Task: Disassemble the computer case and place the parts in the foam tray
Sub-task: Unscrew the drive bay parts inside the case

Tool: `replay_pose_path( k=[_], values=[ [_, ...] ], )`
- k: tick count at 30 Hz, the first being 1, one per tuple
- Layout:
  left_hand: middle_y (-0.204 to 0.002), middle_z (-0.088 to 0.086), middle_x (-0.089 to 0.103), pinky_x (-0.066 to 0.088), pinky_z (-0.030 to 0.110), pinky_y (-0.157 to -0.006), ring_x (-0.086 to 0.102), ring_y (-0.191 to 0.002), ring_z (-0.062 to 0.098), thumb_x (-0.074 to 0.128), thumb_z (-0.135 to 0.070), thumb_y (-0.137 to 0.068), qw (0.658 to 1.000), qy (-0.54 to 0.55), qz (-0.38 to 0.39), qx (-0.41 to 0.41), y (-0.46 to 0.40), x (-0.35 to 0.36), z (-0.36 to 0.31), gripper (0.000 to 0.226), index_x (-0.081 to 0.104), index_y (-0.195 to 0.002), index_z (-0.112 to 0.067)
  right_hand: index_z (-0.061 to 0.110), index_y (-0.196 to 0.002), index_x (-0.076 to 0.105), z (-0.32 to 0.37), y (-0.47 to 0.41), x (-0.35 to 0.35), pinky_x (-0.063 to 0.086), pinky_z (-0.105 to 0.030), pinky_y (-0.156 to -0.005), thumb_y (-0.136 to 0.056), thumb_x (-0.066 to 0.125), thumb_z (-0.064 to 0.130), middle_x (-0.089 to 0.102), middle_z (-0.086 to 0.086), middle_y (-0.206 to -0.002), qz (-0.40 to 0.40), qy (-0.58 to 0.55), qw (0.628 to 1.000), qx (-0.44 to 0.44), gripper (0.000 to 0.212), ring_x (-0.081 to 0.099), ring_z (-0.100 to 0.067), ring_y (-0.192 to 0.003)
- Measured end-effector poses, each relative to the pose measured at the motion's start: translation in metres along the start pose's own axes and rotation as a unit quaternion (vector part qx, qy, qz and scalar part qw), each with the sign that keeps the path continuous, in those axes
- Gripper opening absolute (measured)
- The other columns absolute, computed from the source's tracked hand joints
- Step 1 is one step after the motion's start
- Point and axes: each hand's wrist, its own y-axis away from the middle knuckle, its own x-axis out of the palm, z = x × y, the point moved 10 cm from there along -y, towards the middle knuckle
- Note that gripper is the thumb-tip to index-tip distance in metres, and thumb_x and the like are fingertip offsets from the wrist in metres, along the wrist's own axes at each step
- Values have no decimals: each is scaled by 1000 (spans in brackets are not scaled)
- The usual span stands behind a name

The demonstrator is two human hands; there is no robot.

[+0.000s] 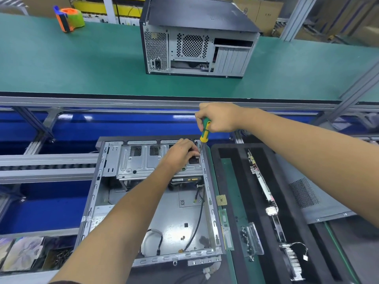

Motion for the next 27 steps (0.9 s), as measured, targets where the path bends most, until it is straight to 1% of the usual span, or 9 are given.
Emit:
replay_pose_path(
  k=[2, 6, 8, 12, 15, 18, 21, 23, 27],
  values=[
    [-97, -8, 63, 45, 32, -91, 52, -98, 12, 68, -28, -97, 1000, 20, 2, -14, 1, -2, 2, 10, 69, -97, -18, 30, -90, 66, -4, 4, 1, 37, -32, -62, -82, 60, 10, 49, 11, -94, -5, -12, 1000, 10, 23, 52, -10, -84],
    [-98, -5, 64, 45, 32, -90, 54, -98, 13, 67, -26, -98, 999, 40, 3, -31, 4, -7, -2, 11, 71, -97, -16, 33, -97, 61, -10, 19, 3, 45, -38, -72, -87, 62, 23, 55, 12, -101, -18, -24, 999, 24, 14, 55, -14, -87],
    [-97, -7, 64, 45, 31, -88, 53, -96, 12, 67, -26, -98, 998, 48, 1, -41, 7, -11, -6, 10, 70, -96, -16, 34, -97, 59, -13, 29, 2, 44, -38, -71, -87, 61, 27, 58, 13, -102, -35, -25, 999, 33, 12, 56, -15, -88],
    [-88, -10, 63, 48, 37, -83, 53, -87, 14, 68, -22, -98, 998, 47, -11, -34, 13, -9, -24, 13, 64, -86, -22, 33, -95, 57, -23, 55, 1, 36, -34, -62, -88, 57, 34, 62, 12, -86, -70, -40, 995, 61, 7, 55, -11, -76],
    [-84, -9, 66, 53, 43, -79, 61, -83, 16, 67, -23, -98, 999, 33, 28, -12, 21, 11, -48, 11, 65, -87, -24, 32, -90, 55, -34, 78, 4, 30, -33, -58, -89, 54, 34, 59, 13, -77, -74, -40, 993, 80, 3, 50, -4, -67],
    [-84, -11, 68, 52, 41, -83, 64, -85, 13, 71, -32, -95, 996, -45, 76, 33, 26, 38, -78, 8, 67, -89, -27, 29, -85, 56, -44, 103, 9, 27, -33, -58, -89, 57, 31, 59, 10, -74, -72, -44, 993, 83, 4, 51, -6, -69],
    [-97, -10, 72, 33, 36, -95, 58, -102, 17, 67, -47, -94, 959, -207, 153, 119, 31, 82, -117, 17, 69, -98, -31, 23, -83, 61, -54, 128, 20, 38, -39, -64, -86, 59, 27, 66, 4, -83, -46, -62, 993, 85, 5, 58, -19, -79],
    [-99, -12, 71, 23, 36, -92, 53, -105, 15, 64, -53, -93, 927, -278, 182, 172, 39, 114, -141, 23, 69, -100, -31, 21, -80, 62, -60, 144, 29, 45, -42, -71, -86, 60, 26, 68, 3, -85, -22, -63, 994, 87, 7, 60, -20, -82],
    [-99, -10, 72, 25, 36, -94, 55, -104, 16, 60, -53, -97, 906, -269, 264, 193, 59, 176, -171, 26, 69, -104, -29, 24, -78, 62, -72, 169, 53, 46, -41, -73, -86, 60, 26, 67, 5, -82, 30, -49, 994, 91, 8, 60, -18, -83]
  ],
)
